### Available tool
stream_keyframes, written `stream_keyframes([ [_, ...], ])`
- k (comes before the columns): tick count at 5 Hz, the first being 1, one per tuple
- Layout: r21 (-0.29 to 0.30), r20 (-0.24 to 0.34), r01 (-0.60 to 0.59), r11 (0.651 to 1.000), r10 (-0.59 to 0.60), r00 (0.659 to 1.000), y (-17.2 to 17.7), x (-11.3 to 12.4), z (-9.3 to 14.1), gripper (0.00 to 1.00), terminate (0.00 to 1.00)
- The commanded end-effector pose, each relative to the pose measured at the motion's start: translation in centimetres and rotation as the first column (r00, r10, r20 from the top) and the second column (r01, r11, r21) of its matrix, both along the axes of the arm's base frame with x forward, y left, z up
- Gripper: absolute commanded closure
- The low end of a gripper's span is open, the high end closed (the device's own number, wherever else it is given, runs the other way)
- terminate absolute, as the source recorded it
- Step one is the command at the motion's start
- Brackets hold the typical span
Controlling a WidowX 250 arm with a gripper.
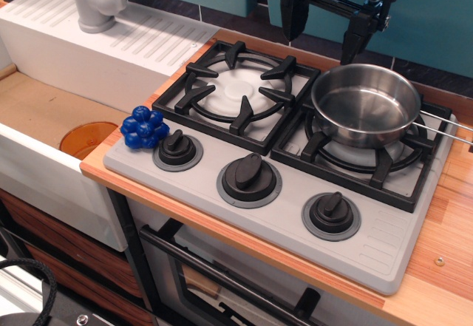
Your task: Put pan on stove and put blueberry in pan
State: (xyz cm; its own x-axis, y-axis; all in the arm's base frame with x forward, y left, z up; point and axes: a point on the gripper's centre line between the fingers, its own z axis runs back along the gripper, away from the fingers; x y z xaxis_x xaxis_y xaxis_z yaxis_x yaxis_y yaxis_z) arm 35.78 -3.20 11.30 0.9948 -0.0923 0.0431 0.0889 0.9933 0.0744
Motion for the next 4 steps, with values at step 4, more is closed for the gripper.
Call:
stream_keyframes([
  [4,-0.026,0.093,0.013,1.0,-0.011,0.996,0.2,2.0,-5.4,0.0,0.0],
])
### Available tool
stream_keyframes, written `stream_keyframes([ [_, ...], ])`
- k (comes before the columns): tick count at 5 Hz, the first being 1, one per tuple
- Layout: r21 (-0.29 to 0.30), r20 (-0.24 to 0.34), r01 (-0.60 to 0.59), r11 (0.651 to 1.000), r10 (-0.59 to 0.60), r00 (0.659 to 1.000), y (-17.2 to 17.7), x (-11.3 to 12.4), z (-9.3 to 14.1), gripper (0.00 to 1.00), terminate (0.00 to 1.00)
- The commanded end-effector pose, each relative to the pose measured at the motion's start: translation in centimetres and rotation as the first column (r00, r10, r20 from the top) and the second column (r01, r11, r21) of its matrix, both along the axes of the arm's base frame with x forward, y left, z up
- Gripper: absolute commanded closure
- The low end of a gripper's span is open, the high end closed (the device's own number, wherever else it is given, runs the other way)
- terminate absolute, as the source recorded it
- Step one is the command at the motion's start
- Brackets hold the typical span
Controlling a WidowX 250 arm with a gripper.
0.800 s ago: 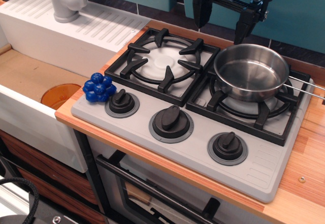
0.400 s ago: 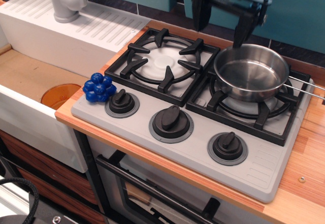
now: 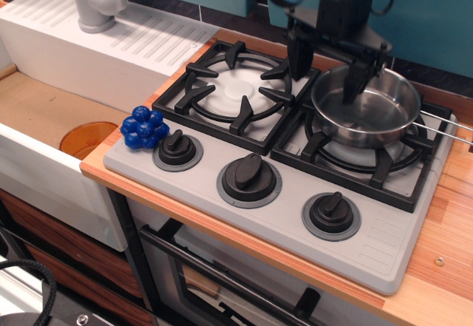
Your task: Put pan on stove and put blueberry in pan
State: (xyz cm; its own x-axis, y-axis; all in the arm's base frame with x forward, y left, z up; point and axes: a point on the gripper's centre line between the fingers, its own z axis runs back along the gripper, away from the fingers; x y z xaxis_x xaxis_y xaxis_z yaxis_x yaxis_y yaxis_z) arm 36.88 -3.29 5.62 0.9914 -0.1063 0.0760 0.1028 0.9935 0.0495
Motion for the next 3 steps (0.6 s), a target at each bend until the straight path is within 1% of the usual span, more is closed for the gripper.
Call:
stream_keyframes([
  [1,0.021,0.05,-0.026,0.999,0.025,0.998,0.32,0.69,-0.16,0.0,0.0],
  [2,0.025,-0.001,-0.045,0.999,0.045,0.999,0.44,0.72,-0.44,1.0,0.0],
  [3,0.014,-0.029,-0.042,0.999,0.043,0.999,0.41,0.69,-0.55,1.0,0.0],
])
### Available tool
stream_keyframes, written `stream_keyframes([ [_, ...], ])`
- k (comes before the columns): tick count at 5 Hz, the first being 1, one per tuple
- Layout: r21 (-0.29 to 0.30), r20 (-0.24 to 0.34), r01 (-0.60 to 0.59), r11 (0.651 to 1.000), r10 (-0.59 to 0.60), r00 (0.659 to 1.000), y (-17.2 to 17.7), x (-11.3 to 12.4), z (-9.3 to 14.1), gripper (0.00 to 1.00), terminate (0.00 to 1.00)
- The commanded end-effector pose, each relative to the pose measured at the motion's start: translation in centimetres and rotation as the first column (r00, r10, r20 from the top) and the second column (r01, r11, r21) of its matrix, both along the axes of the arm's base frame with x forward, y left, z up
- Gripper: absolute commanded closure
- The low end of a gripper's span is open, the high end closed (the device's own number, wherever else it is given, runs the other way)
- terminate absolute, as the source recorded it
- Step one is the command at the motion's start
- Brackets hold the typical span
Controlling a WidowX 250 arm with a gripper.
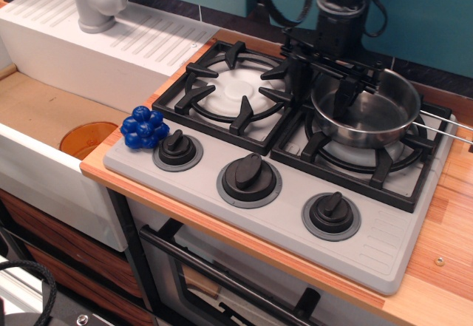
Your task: Put pan on stove and put blueberry in pan
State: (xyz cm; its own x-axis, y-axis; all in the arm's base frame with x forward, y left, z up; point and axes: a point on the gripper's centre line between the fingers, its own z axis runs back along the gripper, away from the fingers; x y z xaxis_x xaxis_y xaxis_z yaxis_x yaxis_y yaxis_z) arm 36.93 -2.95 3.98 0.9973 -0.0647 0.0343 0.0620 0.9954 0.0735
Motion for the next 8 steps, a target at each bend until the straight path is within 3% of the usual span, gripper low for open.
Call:
stream_keyframes([
  [1,0.029,0.024,-0.026,0.999,0.025,0.999,0.3,0.7,1.1,1.0,0.0],
  [2,0.047,-0.023,-0.024,0.999,0.026,0.999,-0.7,0.3,4.8,1.0,0.0],
  [5,0.111,-0.071,-0.011,0.994,0.019,0.997,-0.2,-0.7,11.9,1.0,0.0],
  [8,0.113,-0.087,0.079,0.99,-0.069,0.994,5.8,0.4,12.3,1.0,0.0],
])
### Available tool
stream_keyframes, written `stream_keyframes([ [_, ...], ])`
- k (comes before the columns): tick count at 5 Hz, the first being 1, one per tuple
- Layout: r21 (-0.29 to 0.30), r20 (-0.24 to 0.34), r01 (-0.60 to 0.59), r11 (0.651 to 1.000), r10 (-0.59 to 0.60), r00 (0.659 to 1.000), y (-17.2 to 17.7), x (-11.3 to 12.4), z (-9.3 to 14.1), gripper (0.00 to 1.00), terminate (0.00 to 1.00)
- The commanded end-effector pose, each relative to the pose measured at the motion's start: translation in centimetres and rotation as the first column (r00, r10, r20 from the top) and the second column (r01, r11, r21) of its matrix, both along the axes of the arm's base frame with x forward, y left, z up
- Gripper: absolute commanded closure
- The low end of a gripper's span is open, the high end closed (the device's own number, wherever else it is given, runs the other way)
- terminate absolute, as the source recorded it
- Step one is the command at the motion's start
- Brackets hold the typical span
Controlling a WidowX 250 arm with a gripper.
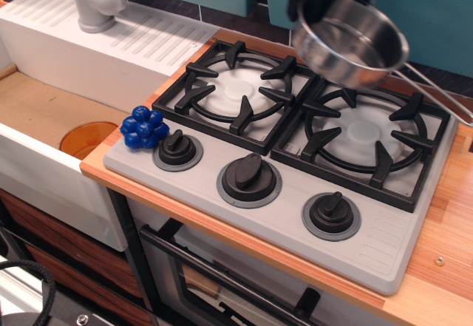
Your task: Put pan on stove and put blueberry in pan
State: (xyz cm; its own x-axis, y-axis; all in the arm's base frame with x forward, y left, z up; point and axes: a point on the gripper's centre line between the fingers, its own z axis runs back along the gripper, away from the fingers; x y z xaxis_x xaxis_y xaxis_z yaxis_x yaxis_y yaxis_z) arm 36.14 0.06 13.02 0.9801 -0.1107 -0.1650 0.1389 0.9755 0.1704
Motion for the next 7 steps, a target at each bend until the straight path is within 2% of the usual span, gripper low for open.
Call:
stream_keyframes([
  [1,-0.01,0.109,0.04,0.999,-0.039,0.993,5.2,1.7,2.5,1.0,0.0],
  [4,-0.029,0.123,0.046,0.999,-0.042,0.991,10.1,1.7,-0.3,1.0,0.0],
  [7,-0.03,0.144,0.04,0.999,-0.036,0.989,11.7,0.9,-3.3,1.0,0.0],
])
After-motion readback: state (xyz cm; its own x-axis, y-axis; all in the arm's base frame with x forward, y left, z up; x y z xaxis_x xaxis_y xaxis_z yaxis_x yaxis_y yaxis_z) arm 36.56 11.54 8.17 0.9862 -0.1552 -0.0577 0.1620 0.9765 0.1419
